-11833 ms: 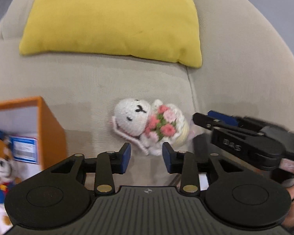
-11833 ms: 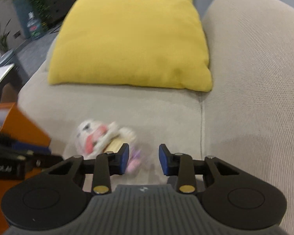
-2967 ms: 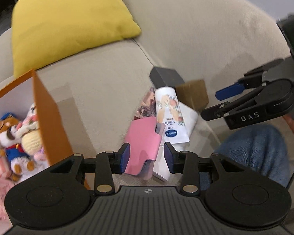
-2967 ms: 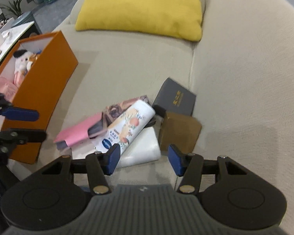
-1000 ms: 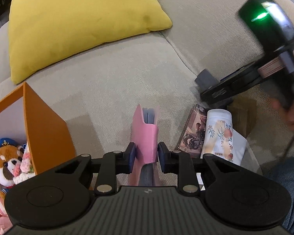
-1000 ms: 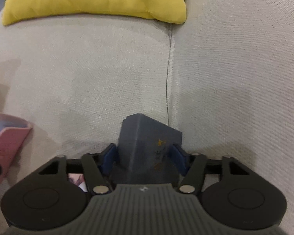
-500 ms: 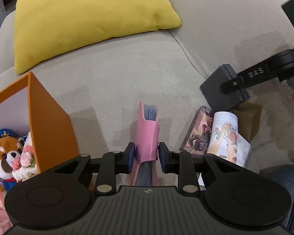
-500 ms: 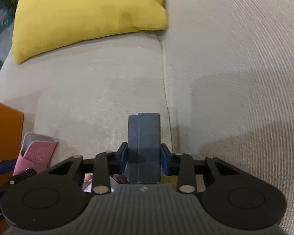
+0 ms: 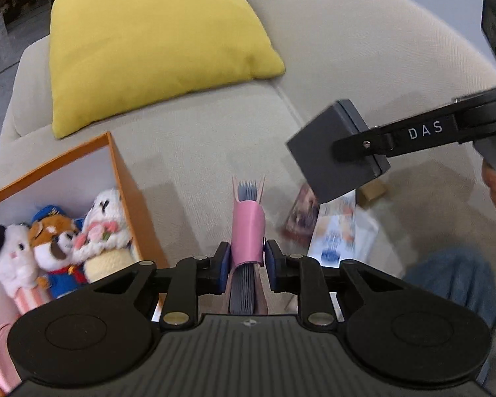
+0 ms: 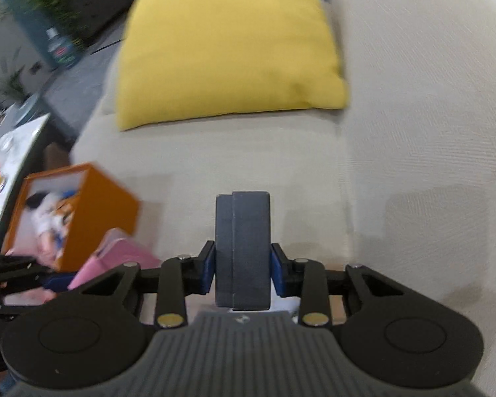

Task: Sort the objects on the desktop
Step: 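Grasp the dark blue book with the right gripper while the left lifts the pink case, then carry the pink case and blue book over the orange box with both grippers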

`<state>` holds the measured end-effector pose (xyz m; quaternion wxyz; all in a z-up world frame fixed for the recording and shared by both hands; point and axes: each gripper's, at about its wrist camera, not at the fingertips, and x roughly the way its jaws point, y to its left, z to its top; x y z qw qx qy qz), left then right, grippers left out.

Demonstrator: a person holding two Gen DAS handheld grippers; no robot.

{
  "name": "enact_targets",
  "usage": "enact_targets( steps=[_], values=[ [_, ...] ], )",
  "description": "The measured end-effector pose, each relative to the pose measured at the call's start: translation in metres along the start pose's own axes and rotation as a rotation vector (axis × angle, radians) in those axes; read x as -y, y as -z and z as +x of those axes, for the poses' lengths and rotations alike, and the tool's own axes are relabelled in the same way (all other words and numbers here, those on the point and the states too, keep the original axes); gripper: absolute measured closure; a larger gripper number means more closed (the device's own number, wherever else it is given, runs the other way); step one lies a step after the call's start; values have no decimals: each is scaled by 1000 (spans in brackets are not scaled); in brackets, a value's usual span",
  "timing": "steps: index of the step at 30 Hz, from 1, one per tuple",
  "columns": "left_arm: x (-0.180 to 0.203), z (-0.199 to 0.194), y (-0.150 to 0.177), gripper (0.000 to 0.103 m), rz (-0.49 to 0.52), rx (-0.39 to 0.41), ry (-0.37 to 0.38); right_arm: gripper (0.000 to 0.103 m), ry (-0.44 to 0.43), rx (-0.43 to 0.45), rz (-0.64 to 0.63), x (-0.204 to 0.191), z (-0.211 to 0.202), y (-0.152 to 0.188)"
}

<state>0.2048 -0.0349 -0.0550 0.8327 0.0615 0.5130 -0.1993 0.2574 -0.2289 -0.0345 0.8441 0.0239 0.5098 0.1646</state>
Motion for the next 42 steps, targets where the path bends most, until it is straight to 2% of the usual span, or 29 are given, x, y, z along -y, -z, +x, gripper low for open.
enact_targets(
  steps=[3, 8, 15, 20, 25, 28, 29, 33, 37, 40, 42],
  values=[
    [10, 9, 11, 77, 47, -27, -36, 67, -20, -20, -37, -22, 7, 18],
    [25, 32, 25, 78, 109, -48, -95, 67, -26, -27, -62, -36, 28, 40],
    [50, 63, 25, 77, 162, -47, -144, 67, -22, 8, -29, -16, 24, 40],
    [55, 62, 29, 75, 178, -52, -157, 67, -84, -9, 13, -2, 29, 48],
    [52, 60, 38, 67, 160, -88, -163, 67, -99, -11, 13, -2, 38, 51],
    [54, 58, 49, 51, 183, -103, -195, 67, -103, -3, 8, -5, 37, 51],
    [55, 59, 53, 51, 199, -108, -202, 67, -102, -1, 4, -6, 37, 51],
    [60, 62, 68, 51, 270, -140, -239, 67, -118, -6, 7, -10, 39, 54],
    [68, 60, 78, 50, 353, -139, -277, 67, -137, -24, 26, -11, 43, 57],
    [75, 54, 83, 69, 434, -132, -290, 67, -137, -31, 26, -11, 44, 58],
    [75, 51, 77, 77, 459, -107, -324, 67, -142, -28, 28, -11, 43, 57]
  ],
)
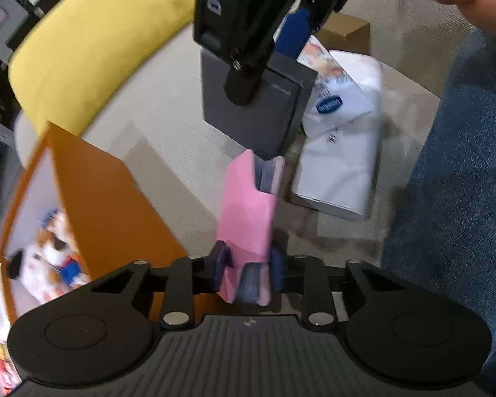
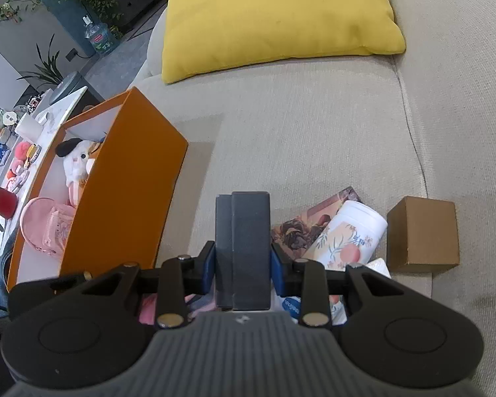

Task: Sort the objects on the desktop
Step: 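Carry the pink case and blue book over the orange box with both grippers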

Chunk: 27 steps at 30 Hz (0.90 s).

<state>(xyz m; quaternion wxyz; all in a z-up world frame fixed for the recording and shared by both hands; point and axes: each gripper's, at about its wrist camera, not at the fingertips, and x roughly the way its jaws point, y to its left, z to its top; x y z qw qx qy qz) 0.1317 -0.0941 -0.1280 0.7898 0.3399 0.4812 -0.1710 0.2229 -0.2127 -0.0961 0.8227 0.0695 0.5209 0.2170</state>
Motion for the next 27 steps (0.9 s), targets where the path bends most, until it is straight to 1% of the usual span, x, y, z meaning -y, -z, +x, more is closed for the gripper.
enact_targets(
  steps=[2, 3, 8, 12, 16, 18, 20, 22, 25, 27],
  values=[
    [-5, -7, 0, 81, 8, 26, -33, 67, -3, 10, 2, -1, -4, -1],
    [-11, -11, 0, 82, -11, 29, -21, 67, -3, 15, 0, -2, -7, -1],
    [-45, -40, 4, 82, -152, 90, 82, 67, -9, 55, -11, -9, -26, -3],
    [-77, -79, 13, 82, -260, 151, 161, 67, -20, 102, -27, -22, -51, -4],
    [-114, -120, 27, 82, -339, 211, 202, 67, -54, 170, -65, -43, -84, -4],
    [-131, -138, 39, 82, -375, 219, 214, 67, -85, 205, -88, -58, -100, -4],
    [-145, -150, 52, 82, -411, 210, 206, 67, -115, 234, -124, -78, -111, -4],
    [-159, -153, 65, 82, -444, 180, 190, 67, -149, 245, -161, -99, -114, -5],
    [-167, -138, 78, 82, -467, 85, 180, 67, -188, 214, -224, -134, -99, -6],
    [-173, -117, 88, 82, -491, 4, 187, 67, -196, 176, -255, -153, -81, -5]
  ],
)
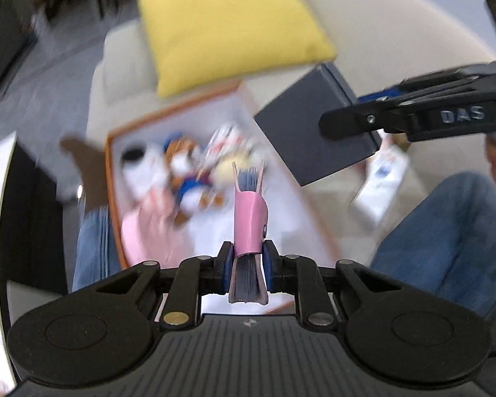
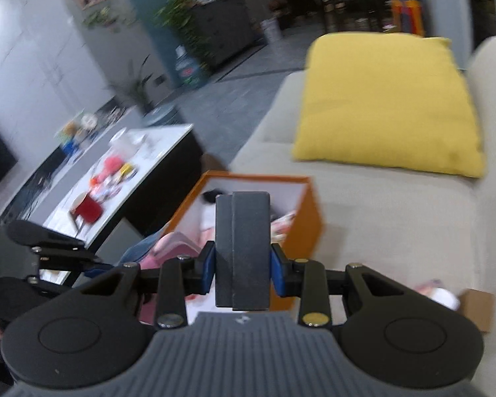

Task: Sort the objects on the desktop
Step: 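Carry the pink case and blue book over the orange box with both grippers, then lower the pink case into the box beside the pink bag with the left gripper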

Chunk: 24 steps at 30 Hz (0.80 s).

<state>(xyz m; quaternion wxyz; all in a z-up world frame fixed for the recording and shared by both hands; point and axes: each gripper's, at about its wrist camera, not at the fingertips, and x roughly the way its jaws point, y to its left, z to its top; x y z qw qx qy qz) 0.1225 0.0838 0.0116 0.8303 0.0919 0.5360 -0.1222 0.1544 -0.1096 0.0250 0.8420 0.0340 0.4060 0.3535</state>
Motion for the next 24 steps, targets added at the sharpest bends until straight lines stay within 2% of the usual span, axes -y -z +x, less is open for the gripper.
enact_targets(
  steps=[5, 10, 16, 21, 24],
  values=[
    [-32, 46, 4, 82, -61, -144, 37, 67, -1, -126, -84, -28, 64, 6],
    [-53, 81, 4, 82, -81, -204, 46, 67, 26, -230, -133, -35, 113, 10],
    [-61, 106, 18, 81, -93, -168, 44, 67, 68, -285, -188, -40, 150, 13],
    [-58, 116, 31, 81, -51, -139, -24, 67, 69, -340, -183, -36, 167, 20],
    [-57, 113, 32, 80, -45, -140, -17, 67, 78, -348, -195, -37, 174, 25]
  ],
)
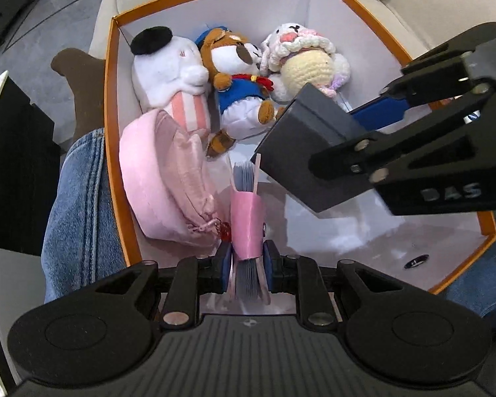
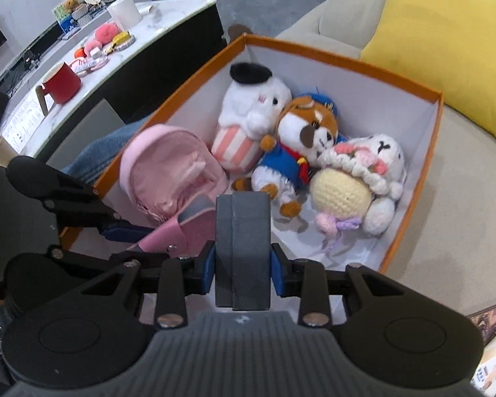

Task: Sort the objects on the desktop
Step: 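Lower the pink case into the box beside the pink bag with the left gripper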

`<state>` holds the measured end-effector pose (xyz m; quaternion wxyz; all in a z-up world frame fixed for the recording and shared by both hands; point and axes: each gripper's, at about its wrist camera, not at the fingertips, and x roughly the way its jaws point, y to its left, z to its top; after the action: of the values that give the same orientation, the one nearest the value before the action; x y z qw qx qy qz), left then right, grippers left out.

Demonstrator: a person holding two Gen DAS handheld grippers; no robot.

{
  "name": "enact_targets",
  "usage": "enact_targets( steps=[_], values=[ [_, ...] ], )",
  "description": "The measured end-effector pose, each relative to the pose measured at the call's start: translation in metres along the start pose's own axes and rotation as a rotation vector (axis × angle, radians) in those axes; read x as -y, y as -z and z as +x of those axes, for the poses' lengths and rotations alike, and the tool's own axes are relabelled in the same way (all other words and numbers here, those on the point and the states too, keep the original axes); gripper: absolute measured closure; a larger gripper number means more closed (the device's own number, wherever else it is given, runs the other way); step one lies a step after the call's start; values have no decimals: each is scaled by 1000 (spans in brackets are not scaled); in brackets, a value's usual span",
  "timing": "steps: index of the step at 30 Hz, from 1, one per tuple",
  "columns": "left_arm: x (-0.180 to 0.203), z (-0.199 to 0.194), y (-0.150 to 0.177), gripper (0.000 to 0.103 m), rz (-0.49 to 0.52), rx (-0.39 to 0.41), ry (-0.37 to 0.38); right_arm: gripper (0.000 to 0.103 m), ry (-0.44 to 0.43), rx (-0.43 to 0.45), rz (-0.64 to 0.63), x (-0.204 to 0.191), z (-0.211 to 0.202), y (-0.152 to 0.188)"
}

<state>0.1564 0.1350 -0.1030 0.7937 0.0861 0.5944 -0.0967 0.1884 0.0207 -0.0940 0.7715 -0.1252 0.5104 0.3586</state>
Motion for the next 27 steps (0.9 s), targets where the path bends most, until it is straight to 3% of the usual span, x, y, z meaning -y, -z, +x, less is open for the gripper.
enact_targets(
  steps=[5, 13, 19, 27],
  values=[
    [7, 3, 4, 72, 42, -69, 5, 67, -12, -12, 9, -2, 7, 0],
    [7, 6, -1, 72, 19, -147, -20, 67, -46, -18, 45, -1, 12, 2],
    [2, -7, 5, 70, 43, -132, -131, 67, -123, 11, 157, 7, 8, 0],
    [13, -11, 6, 70, 115, -85, -132, 67, -127, 10, 183, 6, 13, -4]
  ],
)
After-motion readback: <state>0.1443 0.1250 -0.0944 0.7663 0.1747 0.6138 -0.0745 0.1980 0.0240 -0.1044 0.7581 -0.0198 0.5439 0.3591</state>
